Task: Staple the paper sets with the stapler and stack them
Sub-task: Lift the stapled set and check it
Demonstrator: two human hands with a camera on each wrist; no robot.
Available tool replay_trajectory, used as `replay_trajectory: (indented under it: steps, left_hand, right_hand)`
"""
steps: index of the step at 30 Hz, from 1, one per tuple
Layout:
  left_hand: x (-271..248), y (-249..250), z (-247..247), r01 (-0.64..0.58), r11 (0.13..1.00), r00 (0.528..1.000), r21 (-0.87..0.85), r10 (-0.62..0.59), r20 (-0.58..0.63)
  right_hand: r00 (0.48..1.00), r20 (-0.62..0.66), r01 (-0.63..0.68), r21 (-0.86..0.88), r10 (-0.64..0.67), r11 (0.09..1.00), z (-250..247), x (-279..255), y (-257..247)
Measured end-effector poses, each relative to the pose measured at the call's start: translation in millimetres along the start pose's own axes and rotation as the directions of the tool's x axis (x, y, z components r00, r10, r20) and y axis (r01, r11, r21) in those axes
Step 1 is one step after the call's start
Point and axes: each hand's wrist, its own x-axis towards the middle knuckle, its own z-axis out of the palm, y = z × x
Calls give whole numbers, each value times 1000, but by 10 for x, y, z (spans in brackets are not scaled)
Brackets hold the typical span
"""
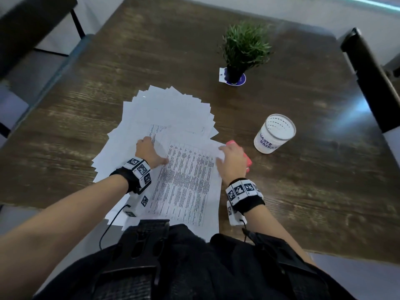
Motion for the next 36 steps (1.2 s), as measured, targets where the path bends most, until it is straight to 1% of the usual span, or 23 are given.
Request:
replay_trajectory:
  steps: [1, 2, 3, 4, 5, 7, 9, 10, 12, 13, 15, 16, 18, 20, 23, 25, 26, 30, 34, 36]
  left_hand:
    - [0, -3, 2, 11, 1000, 1000, -26, -11, 10]
    - [-15, 3, -9, 21, 999, 999, -31, -20, 30]
    - [-31, 9, -24, 29, 999, 998, -22, -28, 57]
    - [-40, 5, -35, 32, 999, 996, -16, -31, 82]
    - [-48, 3, -51, 25, 1000, 994, -10, -24, 102]
    - [-66, -12, -61, -10, 1000, 993, 20, 8, 114]
    - [-109, -11, -52, -44, 998, 995, 47, 40, 90]
    - [-131, -4, -40, -66, 998, 995, 24, 64, 75]
    - [-173, 10, -4, -141, 986, 988, -87, 146, 50]
    - [-204, 16, 6, -192, 972, 979, -133, 199, 42]
    - [-256, 21, 33, -301, 941, 950, -153, 310, 39]
    - [-287, 25, 41, -334, 930, 937, -153, 345, 54]
    - [-347, 49, 52, -358, 925, 923, -124, 371, 99]
    - [-377, 63, 75, -328, 941, 932, -89, 337, 132]
    - [-375, 97, 68, -223, 975, 963, 11, 219, 157]
    - [-351, 100, 29, -159, 982, 974, 101, 140, 178]
    - [-344, 105, 2, -139, 985, 977, 106, 119, 174]
    - [-347, 125, -37, -97, 995, 981, 17, 93, 171]
    - [-368, 145, -15, -20, 990, 992, -141, 38, 122]
    - [-371, 114, -22, 13, 978, 990, -206, 16, 139]
  right_hand:
    - [994, 107, 31, 42, -35, 999, 46, -19, -87]
    - [976, 215, 31, 62, -44, 998, 88, -41, -159]
    - [951, 307, 17, 42, -29, 999, 129, -61, -211]
    - [931, 365, 8, -4, -7, 1000, 161, -81, -247]
    - [918, 396, 14, -42, 4, 999, 189, -97, -266]
    - [912, 409, 58, -79, -20, 995, 207, -120, -276]
    - [909, 415, 96, -99, -47, 990, 207, -137, -253]
    - [906, 420, 109, -105, -56, 988, 200, -139, -235]
    - [902, 427, 126, -111, -68, 986, 189, -142, -205]
    - [900, 430, 131, -111, -71, 985, 181, -146, -198]
    - [898, 435, 133, -111, -72, 985, 175, -158, -194]
    - [899, 431, 130, -110, -70, 985, 174, -166, -195]
    - [910, 409, 114, -101, -63, 988, 177, -181, -198]
    - [915, 399, 108, -101, -59, 989, 186, -185, -201]
    - [902, 428, 111, -126, -47, 986, 198, -178, -195]
    - [898, 438, 104, -130, -37, 986, 197, -176, -191]
    - [897, 440, 100, -130, -33, 986, 198, -175, -189]
    - [899, 437, 93, -128, -28, 987, 214, -172, -171]
    - [898, 440, 94, -126, -29, 988, 223, -174, -168]
    - [892, 451, 74, -96, -23, 993, 230, -150, -141]
